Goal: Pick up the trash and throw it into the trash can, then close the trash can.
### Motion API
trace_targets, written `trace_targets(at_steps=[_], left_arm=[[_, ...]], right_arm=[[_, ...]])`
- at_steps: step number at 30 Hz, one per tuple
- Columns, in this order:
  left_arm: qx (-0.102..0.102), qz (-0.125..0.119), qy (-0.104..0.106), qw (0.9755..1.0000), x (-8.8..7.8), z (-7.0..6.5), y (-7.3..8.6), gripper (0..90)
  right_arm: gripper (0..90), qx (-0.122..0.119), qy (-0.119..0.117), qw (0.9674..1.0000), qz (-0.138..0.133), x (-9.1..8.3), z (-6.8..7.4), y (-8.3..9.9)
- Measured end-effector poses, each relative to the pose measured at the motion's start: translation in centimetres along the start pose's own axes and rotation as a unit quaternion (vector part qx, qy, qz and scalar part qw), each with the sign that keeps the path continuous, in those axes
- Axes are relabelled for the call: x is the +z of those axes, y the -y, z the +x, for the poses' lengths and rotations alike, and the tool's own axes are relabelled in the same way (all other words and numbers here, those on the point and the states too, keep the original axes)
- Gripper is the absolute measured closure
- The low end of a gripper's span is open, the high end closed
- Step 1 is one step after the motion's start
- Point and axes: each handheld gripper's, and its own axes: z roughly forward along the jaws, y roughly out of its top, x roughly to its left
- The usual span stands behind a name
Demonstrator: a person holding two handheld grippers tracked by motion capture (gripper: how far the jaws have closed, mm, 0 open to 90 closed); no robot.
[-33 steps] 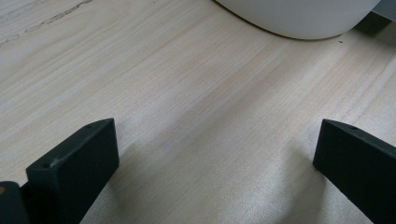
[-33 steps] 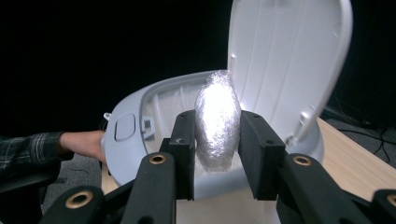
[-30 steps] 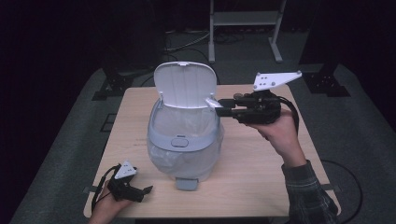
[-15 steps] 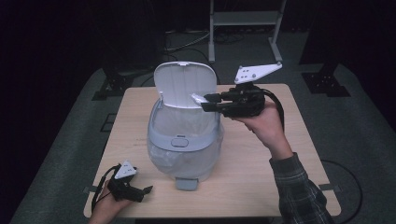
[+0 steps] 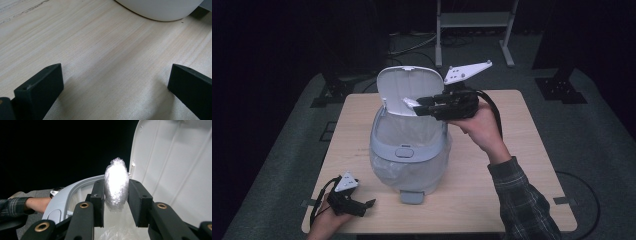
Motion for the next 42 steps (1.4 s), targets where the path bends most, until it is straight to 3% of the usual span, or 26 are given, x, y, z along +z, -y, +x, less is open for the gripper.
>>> trace_targets(at_steps=[5,8,17,23,26,29,31,32,34,38,42], left_arm=[[0.0,0.0,0.0,1.0,0.0,0.0,0.0,0.0],[0.0,0.0,0.0,1.0,0.0,0.0,0.0,0.0],[0.0,0.0,0.0,1.0,0.0,0.0,0.0,0.0],[0.0,0.0,0.0,1.0,0.0,0.0,0.0,0.0],[0.0,0.0,0.0,1.0,0.0,0.0,0.0,0.0],[0.0,0.0,0.0,1.0,0.0,0.0,0.0,0.0],[0.0,0.0,0.0,1.0,0.0,0.0,0.0,0.0],[0.0,0.0,0.0,1.0,0.0,0.0,0.0,0.0],[0.0,0.0,0.0,1.0,0.0,0.0,0.0,0.0],[0.0,0.0,0.0,1.0,0.0,0.0,0.0,0.0],[0.0,0.0,0.0,1.0,0.0,0.0,0.0,0.0]], right_arm=[[63.6,0.0,-0.001,1.0,0.0,0.6,0.0,-0.2],[52.7,0.0,-0.005,1.0,-0.004,0.7,0.0,-0.3],[57.1,-0.006,0.014,0.9999,-0.001,-1.0,-0.1,0.1],[69.0,-0.004,0.053,0.9985,0.008,-3.2,-0.8,1.6],[78.3,0.005,0.099,0.9951,0.011,-4.8,-1.5,2.5],[81.8,0.011,0.111,0.9937,0.008,-5.5,-1.8,2.7],[89.6,0.019,0.137,0.9904,0.001,-6.3,-2.7,2.9],[89.6,0.019,0.137,0.9904,0.001,-6.3,-2.7,2.9],[90.0,0.02,0.162,0.9866,-0.006,-6.8,-3.4,3.1],[90.0,0.021,0.181,0.9833,-0.005,-6.7,-4.4,3.1],[90.0,0.029,0.181,0.983,-0.006,-6.3,-5.1,2.9]])
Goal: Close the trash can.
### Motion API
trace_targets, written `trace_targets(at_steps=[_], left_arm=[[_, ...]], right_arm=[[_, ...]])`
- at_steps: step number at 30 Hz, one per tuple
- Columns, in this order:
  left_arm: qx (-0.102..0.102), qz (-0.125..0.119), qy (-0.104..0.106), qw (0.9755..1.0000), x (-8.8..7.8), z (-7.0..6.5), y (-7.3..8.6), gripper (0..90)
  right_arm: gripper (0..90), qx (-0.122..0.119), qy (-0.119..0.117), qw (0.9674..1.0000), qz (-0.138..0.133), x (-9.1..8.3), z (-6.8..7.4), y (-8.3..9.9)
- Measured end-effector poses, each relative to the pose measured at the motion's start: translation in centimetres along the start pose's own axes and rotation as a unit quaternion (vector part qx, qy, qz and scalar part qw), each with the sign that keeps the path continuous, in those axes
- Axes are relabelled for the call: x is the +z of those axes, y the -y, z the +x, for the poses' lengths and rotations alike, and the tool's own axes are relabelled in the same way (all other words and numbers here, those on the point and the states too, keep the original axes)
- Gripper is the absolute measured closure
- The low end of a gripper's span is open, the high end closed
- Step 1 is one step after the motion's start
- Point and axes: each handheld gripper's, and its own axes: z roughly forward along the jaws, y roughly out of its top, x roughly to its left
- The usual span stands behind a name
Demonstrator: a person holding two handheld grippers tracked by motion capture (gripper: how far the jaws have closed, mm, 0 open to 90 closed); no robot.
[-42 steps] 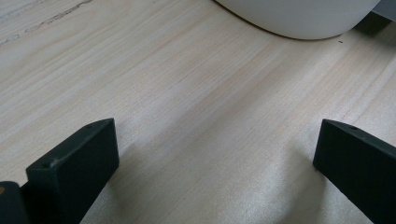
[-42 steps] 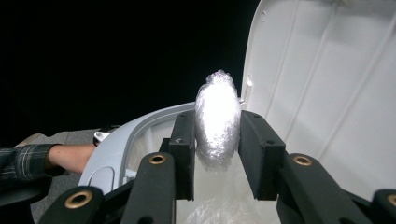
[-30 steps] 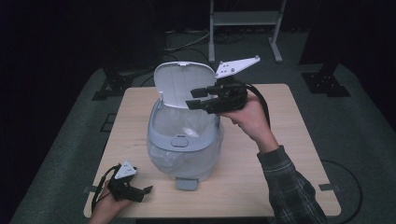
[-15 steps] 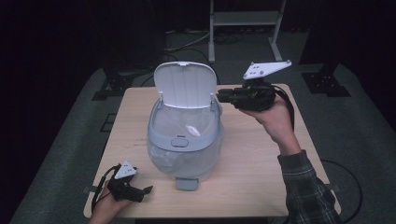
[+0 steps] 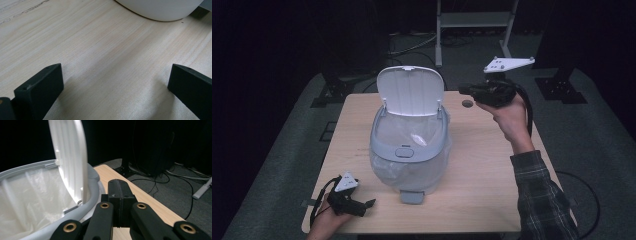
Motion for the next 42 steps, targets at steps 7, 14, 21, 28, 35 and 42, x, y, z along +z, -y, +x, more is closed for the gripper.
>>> trace_targets(at_steps=[7,14,21,28,35,42], left_arm=[[0.0,0.0,0.0,1.0,0.0,0.0,0.0,0.0],[0.0,0.0,0.0,1.0,0.0,0.0,0.0,0.0],[0.0,0.0,0.0,1.0,0.0,0.0,0.0,0.0],[0.0,0.0,0.0,1.0,0.0,0.0,0.0,0.0],[0.0,0.0,0.0,1.0,0.0,0.0,0.0,0.0],[0.0,0.0,0.0,1.0,0.0,0.0,0.0,0.0]], right_arm=[[90.0,0.007,-0.005,0.9999,-0.007,1.9,-0.3,-1.1],[90.0,0.019,-0.019,0.9994,-0.021,3.2,-0.5,-2.2],[90.0,0.021,-0.034,0.9989,-0.025,4.3,-0.1,-2.7],[90.0,0.009,-0.057,0.9979,-0.03,4.2,0.9,-2.9],[90.0,0.0,-0.074,0.9967,-0.033,3.6,1.6,-2.9],[90.0,-0.02,-0.107,0.9936,-0.033,2.6,3.5,-3.2]])
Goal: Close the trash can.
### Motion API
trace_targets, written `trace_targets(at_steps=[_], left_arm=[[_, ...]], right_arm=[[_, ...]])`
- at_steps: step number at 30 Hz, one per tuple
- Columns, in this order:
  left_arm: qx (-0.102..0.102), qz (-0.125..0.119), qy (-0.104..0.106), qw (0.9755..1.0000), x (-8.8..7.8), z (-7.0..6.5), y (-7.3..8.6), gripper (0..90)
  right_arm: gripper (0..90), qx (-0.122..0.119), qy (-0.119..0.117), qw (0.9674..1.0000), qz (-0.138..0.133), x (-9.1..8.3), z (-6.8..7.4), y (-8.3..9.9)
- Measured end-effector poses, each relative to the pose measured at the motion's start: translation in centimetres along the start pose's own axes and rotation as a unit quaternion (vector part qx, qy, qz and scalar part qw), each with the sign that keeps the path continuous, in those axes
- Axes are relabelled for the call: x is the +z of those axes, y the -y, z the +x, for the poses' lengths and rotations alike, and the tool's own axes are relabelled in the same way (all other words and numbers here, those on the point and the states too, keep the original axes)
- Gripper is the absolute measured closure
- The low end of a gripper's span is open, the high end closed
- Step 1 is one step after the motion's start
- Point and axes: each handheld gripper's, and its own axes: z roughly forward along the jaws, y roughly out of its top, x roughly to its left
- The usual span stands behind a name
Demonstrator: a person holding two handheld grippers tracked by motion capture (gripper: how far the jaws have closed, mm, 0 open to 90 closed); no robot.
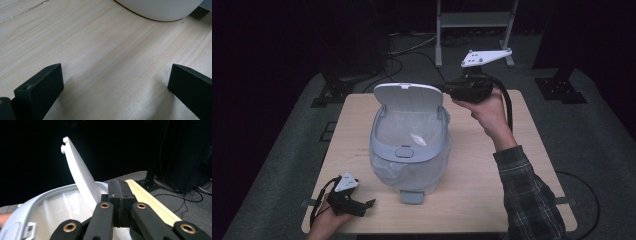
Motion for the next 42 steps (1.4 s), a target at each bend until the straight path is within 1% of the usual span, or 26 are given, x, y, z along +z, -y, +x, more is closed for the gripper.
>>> trace_targets(at_steps=[2,3,4,5,6,9,12,16,18,19,20,21,24,26,27,28,29,37,42], left_arm=[[0.0,0.0,0.0,1.0,0.0,0.0,0.0,0.0],[0.0,0.0,0.0,1.0,0.0,0.0,0.0,0.0],[0.0,0.0,0.0,1.0,0.0,0.0,0.0,0.0],[0.0,0.0,0.0,1.0,0.0,0.0,0.0,0.0],[0.0,0.0,0.0,1.0,0.0,0.0,0.0,0.0],[0.0,0.0,0.0,1.0,0.0,0.0,0.0,0.0],[0.0,0.0,0.0,1.0,0.0,0.0,0.0,0.0],[0.0,0.0,0.0,1.0,0.0,0.0,0.0,0.0],[0.0,0.0,0.0,1.0,0.0,0.0,0.0,0.0],[0.0,0.0,0.0,1.0,0.0,0.0,0.0,0.0],[0.0,0.0,0.0,1.0,0.0,0.0,0.0,0.0],[0.0,0.0,0.0,1.0,0.0,0.0,0.0,0.0],[0.0,0.0,0.0,1.0,0.0,0.0,0.0,0.0],[0.0,0.0,0.0,1.0,0.0,0.0,0.0,0.0],[0.0,0.0,0.0,1.0,0.0,0.0,0.0,0.0],[0.0,0.0,0.0,1.0,0.0,0.0,0.0,0.0],[0.0,0.0,0.0,1.0,0.0,0.0,0.0,0.0],[0.0,0.0,0.0,1.0,0.0,0.0,0.0,0.0],[0.0,0.0,0.0,1.0,0.0,0.0,0.0,0.0]], right_arm=[[90.0,-0.001,-0.001,1.0,0.001,0.0,0.2,0.0],[90.0,-0.004,-0.005,1.0,0.001,-0.1,0.5,-0.1],[90.0,-0.008,-0.012,0.9999,0.0,-0.2,1.1,-0.2],[90.0,-0.008,-0.012,0.9999,0.0,-0.2,1.1,-0.2],[90.0,-0.008,-0.018,0.9998,0.0,-0.3,1.6,-0.4],[90.0,-0.011,-0.02,0.9997,0.002,-0.4,1.9,-0.4],[90.0,-0.015,-0.03,0.9994,0.005,-0.3,2.6,-0.4],[90.0,-0.015,-0.039,0.9991,0.006,-0.3,3.1,-0.2],[90.0,-0.015,-0.049,0.9987,0.007,-0.2,3.5,0.0],[90.0,-0.016,-0.053,0.9984,0.011,-0.1,3.8,0.1],[90.0,-0.016,-0.053,0.9984,0.011,-0.1,3.8,0.1],[90.0,-0.016,-0.058,0.998,0.017,0.1,4.3,0.2],[90.0,-0.017,-0.064,0.9976,0.02,0.3,4.7,0.3],[90.0,-0.018,-0.068,0.997,0.031,0.7,5.4,0.4],[90.0,-0.018,-0.068,0.997,0.031,0.7,5.4,0.4],[90.0,-0.021,-0.072,0.9965,0.036,0.9,5.9,0.6],[90.0,-0.021,-0.072,0.9965,0.036,0.9,5.9,0.6],[90.0,-0.028,-0.082,0.9946,0.057,1.8,7.2,1.3],[90.0,-0.031,-0.089,0.9935,0.065,2.2,7.7,1.7]])
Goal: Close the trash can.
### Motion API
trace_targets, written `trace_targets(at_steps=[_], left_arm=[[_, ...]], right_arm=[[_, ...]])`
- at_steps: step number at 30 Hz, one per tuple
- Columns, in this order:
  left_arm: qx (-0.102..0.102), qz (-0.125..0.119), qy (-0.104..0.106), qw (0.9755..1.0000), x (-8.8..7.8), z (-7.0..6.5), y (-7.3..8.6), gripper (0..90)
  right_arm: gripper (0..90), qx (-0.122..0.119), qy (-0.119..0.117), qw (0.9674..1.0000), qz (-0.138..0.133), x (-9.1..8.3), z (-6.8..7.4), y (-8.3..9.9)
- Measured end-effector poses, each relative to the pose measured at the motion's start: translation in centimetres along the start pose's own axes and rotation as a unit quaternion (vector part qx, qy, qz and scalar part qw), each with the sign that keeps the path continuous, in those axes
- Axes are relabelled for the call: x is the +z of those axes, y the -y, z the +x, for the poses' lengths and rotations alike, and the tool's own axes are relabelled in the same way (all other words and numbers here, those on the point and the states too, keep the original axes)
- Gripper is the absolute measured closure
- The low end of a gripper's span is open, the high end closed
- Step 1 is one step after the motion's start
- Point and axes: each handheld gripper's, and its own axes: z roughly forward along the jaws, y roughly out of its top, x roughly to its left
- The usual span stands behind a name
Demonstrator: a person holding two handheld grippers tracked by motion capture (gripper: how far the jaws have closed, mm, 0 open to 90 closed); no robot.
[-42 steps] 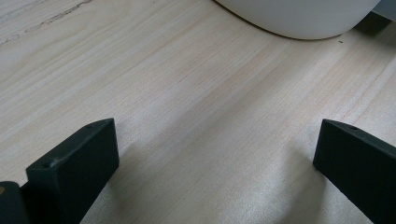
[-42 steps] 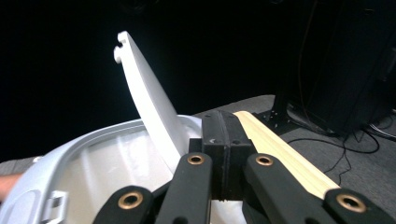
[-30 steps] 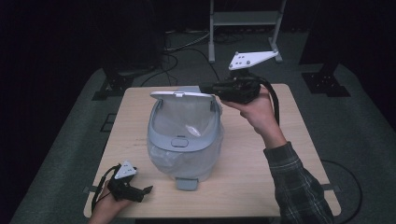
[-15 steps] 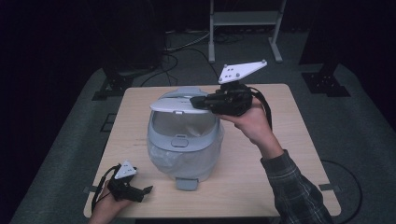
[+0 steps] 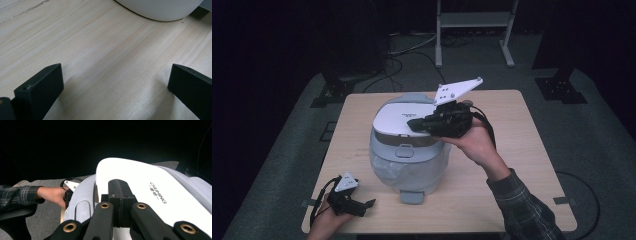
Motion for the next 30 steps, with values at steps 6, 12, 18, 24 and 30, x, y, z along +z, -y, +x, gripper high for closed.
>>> trace_targets(at_steps=[6,12,18,24,30], left_arm=[[0.0,0.0,0.0,1.0,0.0,0.0,0.0,0.0],[0.0,0.0,0.0,1.0,0.0,0.0,0.0,0.0],[0.0,0.0,0.0,1.0,0.0,0.0,0.0,0.0],[0.0,0.0,0.0,1.0,0.0,0.0,0.0,0.0],[0.0,0.0,0.0,1.0,0.0,0.0,0.0,0.0]], right_arm=[[90.0,-0.003,-0.009,0.9999,0.009,0.6,0.5,0.3],[90.0,-0.008,-0.015,0.9997,0.019,1.2,0.8,0.5],[90.0,-0.007,-0.018,0.9993,0.033,1.7,0.9,0.8],[90.0,-0.01,-0.018,0.9987,0.046,2.1,1.1,0.9],[90.0,-0.005,-0.022,0.9982,0.055,2.5,1.4,1.0]])
